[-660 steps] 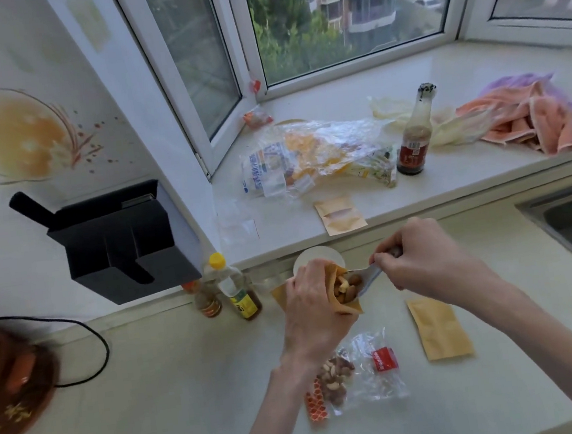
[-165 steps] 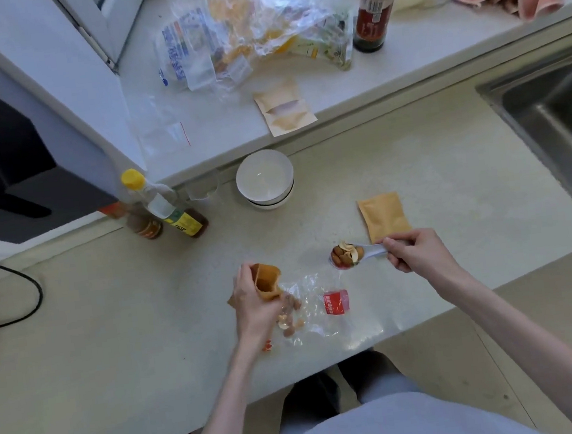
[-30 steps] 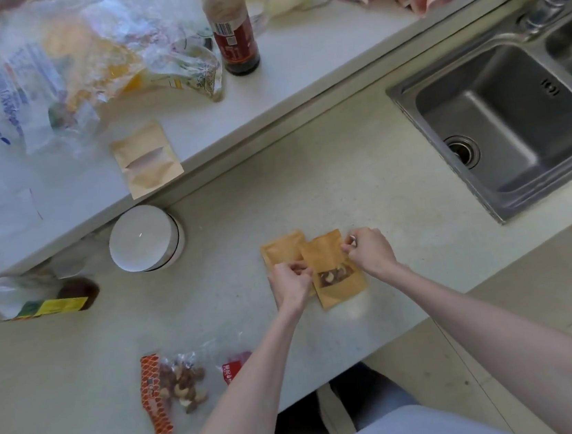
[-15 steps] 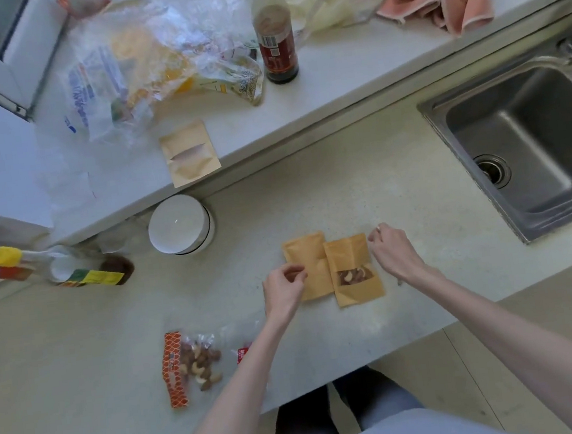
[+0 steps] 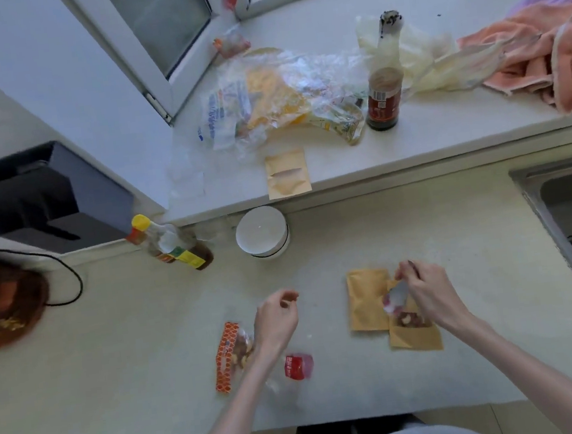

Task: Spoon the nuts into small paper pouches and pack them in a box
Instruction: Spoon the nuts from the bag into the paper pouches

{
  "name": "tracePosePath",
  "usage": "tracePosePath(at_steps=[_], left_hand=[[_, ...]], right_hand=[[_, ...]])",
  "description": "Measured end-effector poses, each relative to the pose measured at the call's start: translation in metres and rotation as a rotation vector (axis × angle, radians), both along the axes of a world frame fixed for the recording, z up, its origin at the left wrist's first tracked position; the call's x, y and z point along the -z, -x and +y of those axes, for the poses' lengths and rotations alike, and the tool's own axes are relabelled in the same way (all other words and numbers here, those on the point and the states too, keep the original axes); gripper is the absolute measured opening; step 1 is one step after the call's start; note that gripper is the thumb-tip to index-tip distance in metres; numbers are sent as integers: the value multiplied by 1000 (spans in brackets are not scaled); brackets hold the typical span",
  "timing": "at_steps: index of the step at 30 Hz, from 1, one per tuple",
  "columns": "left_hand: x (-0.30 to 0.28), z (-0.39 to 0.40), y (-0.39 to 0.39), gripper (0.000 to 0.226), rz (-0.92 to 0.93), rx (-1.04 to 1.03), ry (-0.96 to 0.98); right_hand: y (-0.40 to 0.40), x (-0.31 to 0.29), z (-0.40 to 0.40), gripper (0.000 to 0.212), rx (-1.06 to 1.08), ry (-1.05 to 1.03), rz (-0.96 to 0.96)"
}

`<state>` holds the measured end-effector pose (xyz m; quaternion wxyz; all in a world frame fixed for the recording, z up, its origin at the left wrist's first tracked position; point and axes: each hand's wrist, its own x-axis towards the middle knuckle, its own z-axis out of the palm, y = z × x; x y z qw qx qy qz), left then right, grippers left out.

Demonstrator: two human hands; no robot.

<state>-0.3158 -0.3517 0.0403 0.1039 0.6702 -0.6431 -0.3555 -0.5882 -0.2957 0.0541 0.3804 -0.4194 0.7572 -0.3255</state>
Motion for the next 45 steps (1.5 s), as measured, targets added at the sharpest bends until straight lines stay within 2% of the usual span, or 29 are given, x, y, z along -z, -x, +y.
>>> tracePosePath(at_steps=[6, 12, 19, 24, 32, 34, 36, 39, 42, 45], left_hand=[[-18, -67, 31, 30, -87, 89, 149], [-29, -124, 55, 42, -231, 157, 203], [-34, -175, 72, 56, -321, 236, 256], [-24, -207, 81, 66, -431, 383, 380], [-12, -232, 90, 59, -483, 476, 403], [-15, -235, 90, 63, -483, 459, 402], [-21, -238, 91, 66, -458, 415, 391], [-35, -245, 94, 58, -355, 261, 325], [-62, -246, 97, 40, -146, 117, 416], [-97, -236, 99, 25, 108, 27, 514]], right_hand=[[-3, -19, -22, 33, 98, 16, -160], [6, -23, -33, 27, 167, -37, -348], [10, -19, -59, 27, 155, -48, -398], [15, -12, -79, 28, 150, -64, -402], [24, 2, -97, 31, 161, -74, -367], [23, 1, -100, 32, 163, -55, -354], [22, -4, -104, 34, 152, -16, -310], [20, -17, -111, 35, 93, 43, -181], [20, -34, -117, 34, 25, 139, -32], [21, -54, -120, 36, -12, 207, 14]])
